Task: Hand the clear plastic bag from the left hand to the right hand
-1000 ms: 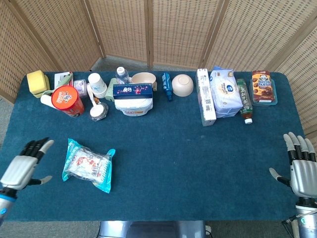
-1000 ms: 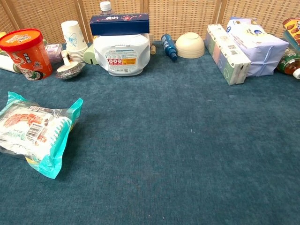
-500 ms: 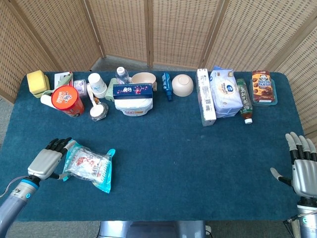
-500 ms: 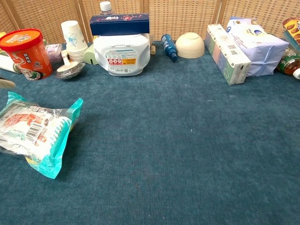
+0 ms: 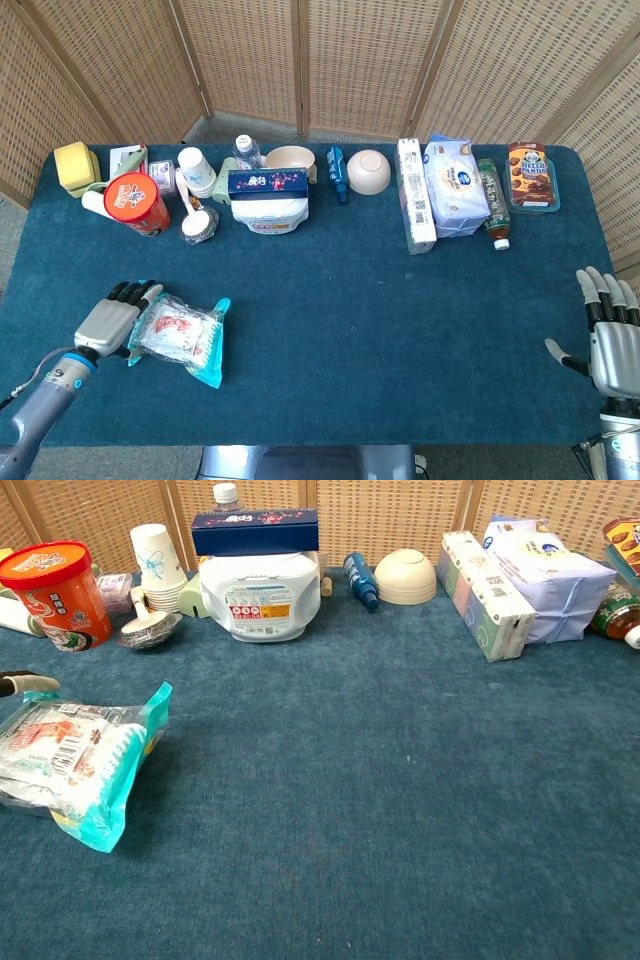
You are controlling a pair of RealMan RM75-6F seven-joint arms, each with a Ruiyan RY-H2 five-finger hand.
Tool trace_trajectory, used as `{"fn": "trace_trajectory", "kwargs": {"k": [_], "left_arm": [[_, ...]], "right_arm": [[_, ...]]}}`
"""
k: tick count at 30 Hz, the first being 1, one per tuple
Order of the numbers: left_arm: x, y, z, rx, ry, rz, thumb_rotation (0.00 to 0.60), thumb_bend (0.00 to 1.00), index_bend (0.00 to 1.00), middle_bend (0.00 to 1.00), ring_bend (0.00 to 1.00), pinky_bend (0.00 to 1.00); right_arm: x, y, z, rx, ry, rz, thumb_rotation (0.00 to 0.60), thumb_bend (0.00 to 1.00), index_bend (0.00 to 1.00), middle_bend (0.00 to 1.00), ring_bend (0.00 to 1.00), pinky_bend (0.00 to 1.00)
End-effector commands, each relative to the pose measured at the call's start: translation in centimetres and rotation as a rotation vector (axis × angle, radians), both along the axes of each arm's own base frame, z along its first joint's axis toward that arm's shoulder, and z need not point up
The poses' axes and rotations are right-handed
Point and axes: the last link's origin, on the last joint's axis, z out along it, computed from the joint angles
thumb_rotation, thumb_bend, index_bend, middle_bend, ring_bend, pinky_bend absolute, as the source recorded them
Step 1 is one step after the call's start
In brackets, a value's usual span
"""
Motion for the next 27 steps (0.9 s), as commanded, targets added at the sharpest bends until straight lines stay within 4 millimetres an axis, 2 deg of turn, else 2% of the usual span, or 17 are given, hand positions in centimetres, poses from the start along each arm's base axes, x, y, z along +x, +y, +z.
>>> {"fn": "trace_trajectory", "kwargs": {"k": [1, 2, 4, 6, 9, 12, 15, 27], "left_arm": [[0.3, 0.5, -0.2, 0.017, 0.020, -0.013, 0.600, 0.07, 0.13, 0.06, 0.04, 0.18], [0.5, 0.5, -0.3, 0.029, 0.019, -0.021, 0.600, 0.08, 0.20, 0.13, 0.10, 0.26], [0.7, 0.5, -0.4, 0.052, 0.019, -0.046, 0.600, 0.12, 0.43, 0.40, 0.35, 0.51], [0.7, 0.4, -0.5, 0.057, 0.022, -0.061, 0.600, 0.15, 0.57, 0.53, 0.49, 0.63], [0.9, 0.4, -0.6, 0.071, 0.022, -0.076, 0.600, 0.20, 0.67, 0.63, 0.60, 0.72], [1.2, 0.4, -0.5, 0.077, 0.010, -0.083, 0.600, 0.26, 0.71, 0.67, 0.65, 0.78], [1.7, 0.4, 0.0, 0.083, -0.033, -0.082, 0.600, 0.29, 0.73, 0.69, 0.66, 0.79], [5.4, 1.5, 2.8, 0.088, -0.161, -0.103, 0.600, 0.30, 0.76, 0.72, 0.70, 0.80]], "right_arm": [[0.0, 0.0, 0.0, 0.004, -0.002, 0.001, 0.600, 0.00, 0.00, 0.00, 0.00, 0.00], [0.0, 0.0, 0.0, 0.005, -0.002, 0.001, 0.600, 0.00, 0.00, 0.00, 0.00, 0.00], [0.0, 0.0, -0.1, 0.007, -0.003, 0.001, 0.600, 0.00, 0.00, 0.00, 0.00, 0.00], [0.0, 0.0, -0.1, 0.008, -0.002, 0.001, 0.600, 0.00, 0.00, 0.00, 0.00, 0.00], [0.0, 0.1, -0.1, 0.012, -0.001, 0.001, 0.600, 0.00, 0.00, 0.00, 0.00, 0.00], [0.1, 0.1, -0.2, 0.017, 0.002, 0.003, 0.600, 0.00, 0.00, 0.00, 0.00, 0.00], [0.2, 0.1, -0.3, 0.027, 0.004, 0.014, 0.600, 0.00, 0.00, 0.00, 0.00, 0.00], [0.4, 0.1, -1.1, 0.074, 0.000, 0.047, 0.600, 0.00, 0.00, 0.00, 0.00, 0.00]]}}
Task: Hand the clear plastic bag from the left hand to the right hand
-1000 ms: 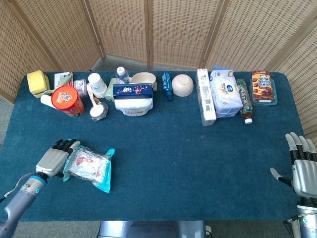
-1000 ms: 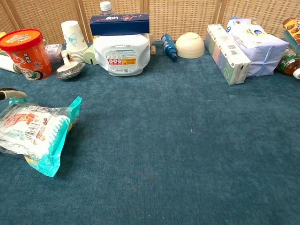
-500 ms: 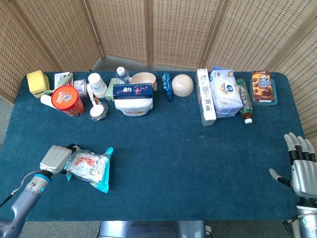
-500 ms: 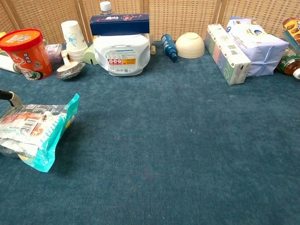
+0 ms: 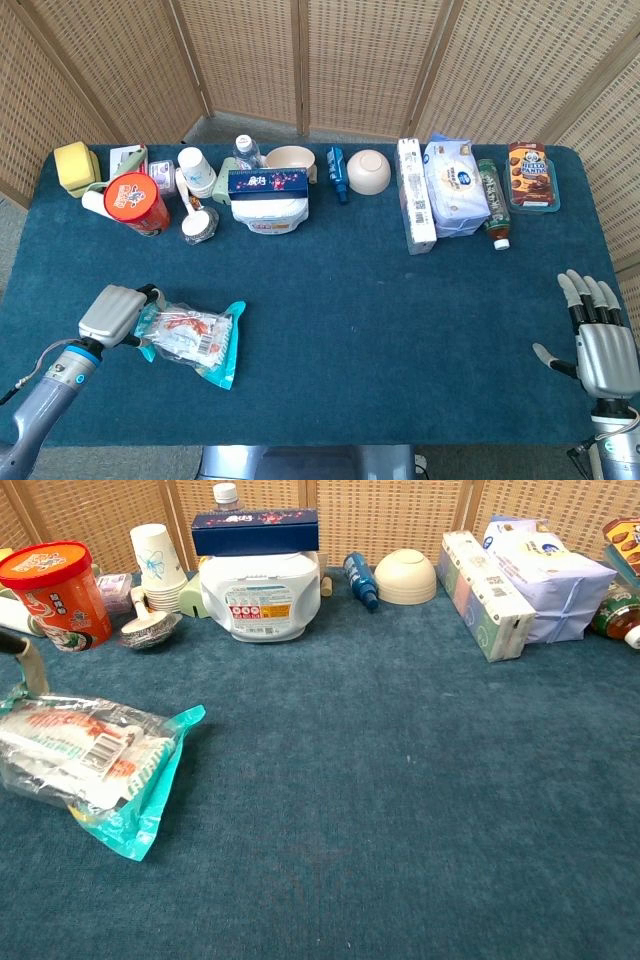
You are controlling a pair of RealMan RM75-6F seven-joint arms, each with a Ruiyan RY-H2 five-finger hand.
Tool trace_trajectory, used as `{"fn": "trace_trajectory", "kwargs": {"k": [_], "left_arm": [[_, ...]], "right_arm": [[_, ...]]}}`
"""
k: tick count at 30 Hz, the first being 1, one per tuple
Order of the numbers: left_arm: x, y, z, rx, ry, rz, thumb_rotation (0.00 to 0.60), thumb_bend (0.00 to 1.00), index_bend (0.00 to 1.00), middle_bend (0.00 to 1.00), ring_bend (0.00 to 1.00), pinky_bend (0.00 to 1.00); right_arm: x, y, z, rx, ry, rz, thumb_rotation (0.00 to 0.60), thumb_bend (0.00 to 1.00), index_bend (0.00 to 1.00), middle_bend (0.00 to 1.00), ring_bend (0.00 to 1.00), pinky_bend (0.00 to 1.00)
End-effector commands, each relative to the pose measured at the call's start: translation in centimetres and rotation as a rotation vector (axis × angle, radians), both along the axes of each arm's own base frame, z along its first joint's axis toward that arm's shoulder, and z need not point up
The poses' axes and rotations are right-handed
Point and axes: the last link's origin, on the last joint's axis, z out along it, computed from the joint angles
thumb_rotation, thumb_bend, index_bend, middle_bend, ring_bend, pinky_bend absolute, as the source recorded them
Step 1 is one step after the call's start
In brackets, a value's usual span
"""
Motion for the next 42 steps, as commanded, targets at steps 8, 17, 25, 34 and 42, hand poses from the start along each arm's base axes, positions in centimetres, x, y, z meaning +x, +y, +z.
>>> {"fn": "trace_trajectory", "kwargs": {"k": [8, 17, 25, 34, 42], "left_arm": [[6.1, 2.1, 3.4, 0.004, -0.102, -0.061, 0.600, 0.30, 0.76, 0.73, 0.70, 0.80], [11.7, 4.1, 5.6, -0.023, -0.198, -0.077, 0.600, 0.31, 0.76, 0.73, 0.71, 0.80], [14.9, 5.4, 5.5, -0.040, -0.273, -0.078, 0.600, 0.31, 0.76, 0.73, 0.70, 0.80], [18.5, 5.7, 3.7, -0.088, -0.338, -0.103, 0.600, 0.31, 0.76, 0.73, 0.70, 0.80], [21.9, 6.0, 1.5, -0.174, -0.589, 0.011, 0.600, 0.31, 0.76, 0.73, 0.70, 0.80]], "right_arm": [[1.0, -0.5, -2.0, 0.118, -0.053, 0.112, 0.600, 0.00, 0.00, 0.00, 0.00, 0.00], [3.4, -2.5, -4.8, 0.248, -0.143, 0.269, 0.600, 0.00, 0.00, 0.00, 0.00, 0.00], [6.4, -3.4, -6.9, 0.338, -0.250, 0.370, 0.600, 0.00, 0.00, 0.00, 0.00, 0.00], [9.6, -5.0, -9.3, 0.342, -0.307, 0.420, 0.600, 0.00, 0.00, 0.00, 0.00, 0.00], [11.7, -5.8, -10.8, 0.328, -0.352, 0.420, 0.600, 0.00, 0.00, 0.00, 0.00, 0.00]]}}
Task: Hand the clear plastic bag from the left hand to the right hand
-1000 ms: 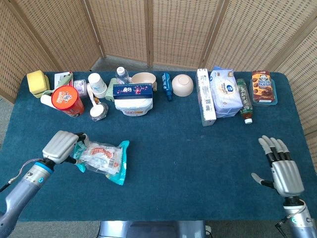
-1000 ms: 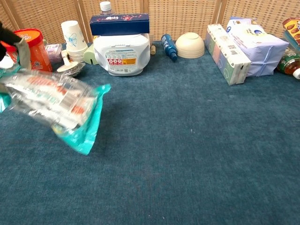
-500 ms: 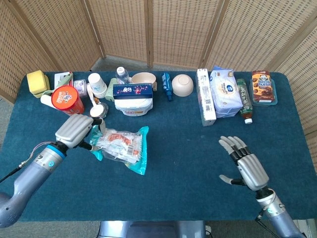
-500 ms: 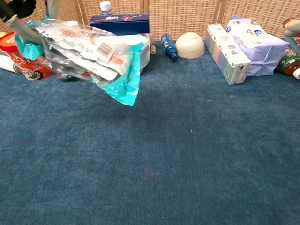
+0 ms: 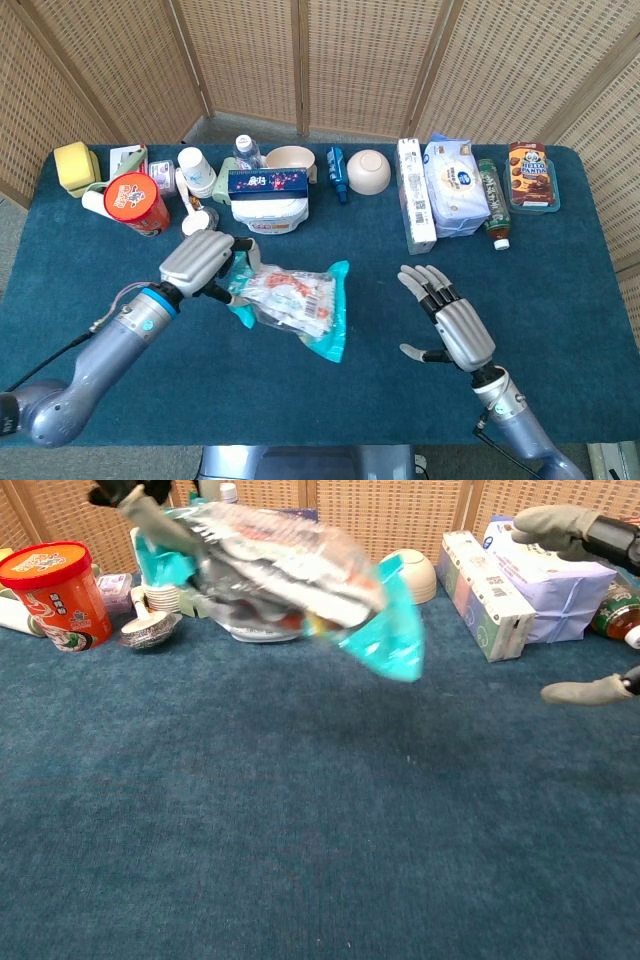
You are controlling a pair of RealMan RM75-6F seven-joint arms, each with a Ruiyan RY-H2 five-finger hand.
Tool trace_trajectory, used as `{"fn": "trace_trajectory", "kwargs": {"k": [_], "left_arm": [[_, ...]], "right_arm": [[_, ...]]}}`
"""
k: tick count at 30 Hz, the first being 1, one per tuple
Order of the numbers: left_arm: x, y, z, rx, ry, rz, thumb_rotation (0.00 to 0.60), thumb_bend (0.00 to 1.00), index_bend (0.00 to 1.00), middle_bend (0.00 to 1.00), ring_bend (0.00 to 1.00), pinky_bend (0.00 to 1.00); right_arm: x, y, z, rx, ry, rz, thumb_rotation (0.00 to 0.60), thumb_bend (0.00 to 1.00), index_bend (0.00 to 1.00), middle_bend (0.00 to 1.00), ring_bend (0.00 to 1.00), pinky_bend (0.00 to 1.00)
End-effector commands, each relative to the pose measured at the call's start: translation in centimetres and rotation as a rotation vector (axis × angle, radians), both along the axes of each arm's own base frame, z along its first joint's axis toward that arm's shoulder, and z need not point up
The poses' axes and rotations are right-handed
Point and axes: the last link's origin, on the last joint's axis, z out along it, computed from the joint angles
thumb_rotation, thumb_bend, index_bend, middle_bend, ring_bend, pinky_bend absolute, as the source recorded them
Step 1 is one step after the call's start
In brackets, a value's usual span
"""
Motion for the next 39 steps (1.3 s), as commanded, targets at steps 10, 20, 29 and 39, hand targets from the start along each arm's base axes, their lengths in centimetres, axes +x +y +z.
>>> {"fn": "trace_trajectory", "kwargs": {"k": [10, 20, 29, 39], "left_arm": [[3.8, 0.7, -3.0, -0.121, -0.190, 0.084, 0.600, 0.31, 0.76, 0.73, 0.70, 0.80], [3.7, 0.9, -3.8, -0.109, -0.165, 0.099, 0.600, 0.31, 0.76, 0.73, 0.70, 0.80], [3.9, 0.8, -4.7, -0.135, -0.193, 0.103, 0.600, 0.31, 0.76, 0.73, 0.70, 0.80], [4.5, 0.7, -4.1, -0.127, -0.226, 0.096, 0.600, 0.31, 0.76, 0.73, 0.70, 0.80]], "right_arm": [[2.0, -0.1, -1.2, -0.015, -0.128, 0.009, 0.600, 0.00, 0.00, 0.00, 0.00, 0.00], [2.5, -0.3, -0.6, -0.050, -0.162, -0.020, 0.600, 0.00, 0.00, 0.00, 0.00, 0.00], [4.7, 0.3, -1.3, -0.039, -0.155, 0.029, 0.600, 0.00, 0.00, 0.00, 0.00, 0.00], [5.1, -0.5, -2.6, -0.027, -0.066, -0.004, 0.600, 0.00, 0.00, 0.00, 0.00, 0.00]]}}
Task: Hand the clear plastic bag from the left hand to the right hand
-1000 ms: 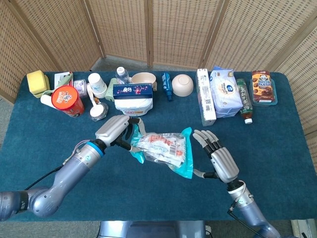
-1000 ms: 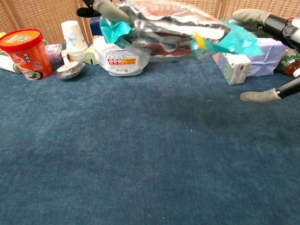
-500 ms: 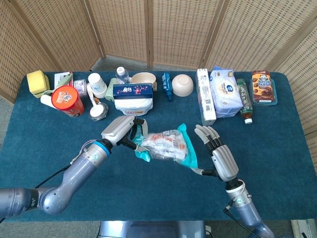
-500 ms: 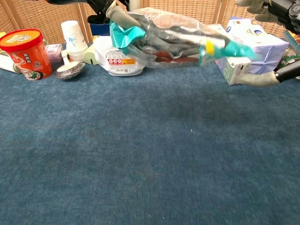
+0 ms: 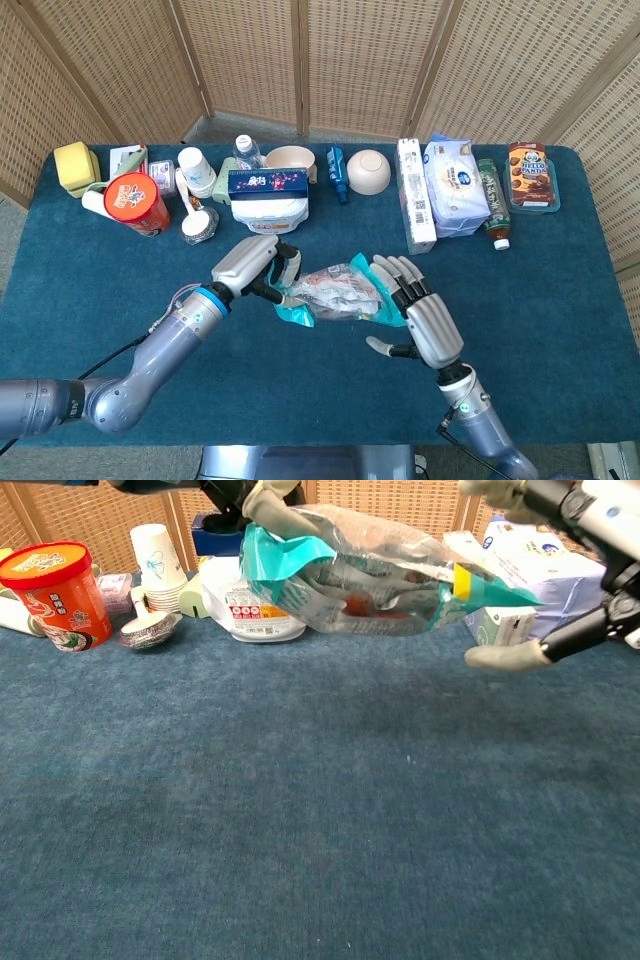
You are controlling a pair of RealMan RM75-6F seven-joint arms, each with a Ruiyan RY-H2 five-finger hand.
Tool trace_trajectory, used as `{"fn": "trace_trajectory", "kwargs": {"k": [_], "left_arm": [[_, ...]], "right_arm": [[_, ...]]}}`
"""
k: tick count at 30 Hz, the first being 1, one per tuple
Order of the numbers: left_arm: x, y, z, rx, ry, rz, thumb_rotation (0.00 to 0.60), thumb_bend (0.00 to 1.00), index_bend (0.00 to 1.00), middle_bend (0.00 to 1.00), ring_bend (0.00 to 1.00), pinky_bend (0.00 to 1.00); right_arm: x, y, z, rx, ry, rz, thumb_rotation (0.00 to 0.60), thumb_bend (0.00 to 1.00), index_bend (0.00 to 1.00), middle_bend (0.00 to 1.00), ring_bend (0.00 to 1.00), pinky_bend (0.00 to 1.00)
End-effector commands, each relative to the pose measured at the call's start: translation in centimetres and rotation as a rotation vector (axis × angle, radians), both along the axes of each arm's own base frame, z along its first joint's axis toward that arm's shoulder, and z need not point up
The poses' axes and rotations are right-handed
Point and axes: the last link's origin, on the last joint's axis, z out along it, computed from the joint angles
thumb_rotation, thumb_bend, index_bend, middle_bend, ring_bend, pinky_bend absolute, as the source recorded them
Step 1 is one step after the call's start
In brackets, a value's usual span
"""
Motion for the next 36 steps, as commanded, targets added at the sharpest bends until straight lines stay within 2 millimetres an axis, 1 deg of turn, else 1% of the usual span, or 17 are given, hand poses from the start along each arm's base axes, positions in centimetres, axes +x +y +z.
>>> {"fn": "trace_trajectory", "kwargs": {"k": [1, 6, 8, 10, 12, 14, 16, 18, 20, 24, 27, 28, 29, 30, 31, 34, 36], "left_arm": [[0.2, -0.1, 0.2, -0.001, -0.014, 0.000, 0.600, 0.31, 0.76, 0.73, 0.70, 0.80], [0.4, -0.3, 0.2, -0.010, -0.015, -0.006, 0.600, 0.31, 0.76, 0.73, 0.70, 0.80], [0.6, -0.3, 0.1, -0.009, -0.016, -0.010, 0.600, 0.31, 0.76, 0.73, 0.70, 0.80], [0.7, -0.3, 0.1, -0.010, -0.019, -0.009, 0.600, 0.31, 0.76, 0.73, 0.70, 0.80], [0.7, -0.3, 0.1, -0.011, -0.018, -0.008, 0.600, 0.31, 0.76, 0.73, 0.70, 0.80], [0.7, -0.3, 0.1, -0.012, -0.019, -0.008, 0.600, 0.31, 0.76, 0.73, 0.70, 0.80], [0.8, -0.4, 0.1, -0.012, -0.021, -0.009, 0.600, 0.31, 0.76, 0.73, 0.70, 0.80], [0.8, -0.4, 0.0, -0.012, -0.023, -0.010, 0.600, 0.31, 0.76, 0.73, 0.70, 0.80], [0.9, -0.4, 0.0, -0.011, -0.024, -0.011, 0.600, 0.31, 0.76, 0.73, 0.70, 0.80], [1.0, -0.5, 0.1, -0.010, -0.023, -0.014, 0.600, 0.31, 0.76, 0.73, 0.70, 0.80], [0.9, -0.5, 0.1, -0.009, -0.021, -0.015, 0.600, 0.31, 0.76, 0.72, 0.69, 0.80], [0.9, -0.4, 0.1, -0.007, -0.020, -0.016, 0.600, 0.30, 0.74, 0.70, 0.66, 0.79], [0.9, -0.4, 0.1, -0.006, -0.018, -0.016, 0.600, 0.30, 0.70, 0.65, 0.61, 0.76], [0.8, -0.5, 0.1, -0.009, -0.014, -0.022, 0.600, 0.29, 0.61, 0.54, 0.50, 0.69], [0.7, -1.0, 0.0, -0.041, -0.012, -0.031, 0.600, 0.27, 0.48, 0.40, 0.37, 0.58], [0.2, -1.0, 0.4, -0.081, 0.010, -0.044, 0.600, 0.18, 0.12, 0.06, 0.06, 0.29], [-0.1, -0.9, 0.6, -0.092, 0.025, -0.054, 0.600, 0.09, 0.02, 0.00, 0.00, 0.15]], "right_arm": [[0.1, -0.4, -0.8, 0.024, 0.043, -0.021, 0.600, 0.00, 0.00, 0.00, 0.00, 0.00], [0.9, -0.8, -1.2, 0.022, 0.063, -0.030, 0.600, 0.00, 0.00, 0.01, 0.00, 0.00], [1.3, -1.0, -1.2, 0.019, 0.059, -0.031, 0.600, 0.00, 0.01, 0.07, 0.00, 0.00], [1.6, -1.0, -1.0, 0.015, 0.045, -0.033, 0.600, 0.00, 0.11, 0.20, 0.02, 0.00], [1.8, -1.0, -1.0, 0.012, 0.026, -0.033, 0.600, 0.00, 0.32, 0.39, 0.11, 0.00], [2.0, -0.8, -1.0, 0.016, 0.018, -0.027, 0.600, 0.02, 0.48, 0.53, 0.20, 0.01], [2.2, -0.7, -1.0, 0.019, 0.017, -0.017, 0.600, 0.15, 0.61, 0.64, 0.29, 0.05], [2.3, -0.6, -1.0, 0.020, 0.017, -0.013, 0.600, 0.39, 0.73, 0.72, 0.39, 0.12], [2.3, -0.5, -1.0, 0.021, 0.016, -0.010, 0.600, 0.51, 0.79, 0.77, 0.45, 0.17], [2.1, -0.5, -1.1, 0.026, 0.038, -0.010, 0.600, 0.57, 0.84, 0.82, 0.50, 0.28], [2.0, -0.5, -1.1, 0.020, 0.039, -0.015, 0.600, 0.58, 0.85, 0.82, 0.51, 0.30], [2.0, -0.5, -1.0, 0.014, 0.039, -0.016, 0.600, 0.59, 0.85, 0.82, 0.51, 0.31], [2.0, -0.6, -1.0, 0.005, 0.041, -0.018, 0.600, 0.59, 0.85, 0.83, 0.51, 0.33], [1.9, -0.6, -0.9, -0.005, 0.042, -0.019, 0.600, 0.59, 0.85, 0.83, 0.51, 0.34], [1.8, -0.8, -0.6, -0.035, 0.045, -0.021, 0.600, 0.59, 0.85, 0.83, 0.51, 0.35], [1.6, -1.0, -0.5, -0.055, 0.046, -0.025, 0.600, 0.60, 0.85, 0.83, 0.51, 0.38], [1.5, -1.1, -0.5, -0.063, 0.046, -0.028, 0.600, 0.60, 0.85, 0.83, 0.51, 0.39]]}}
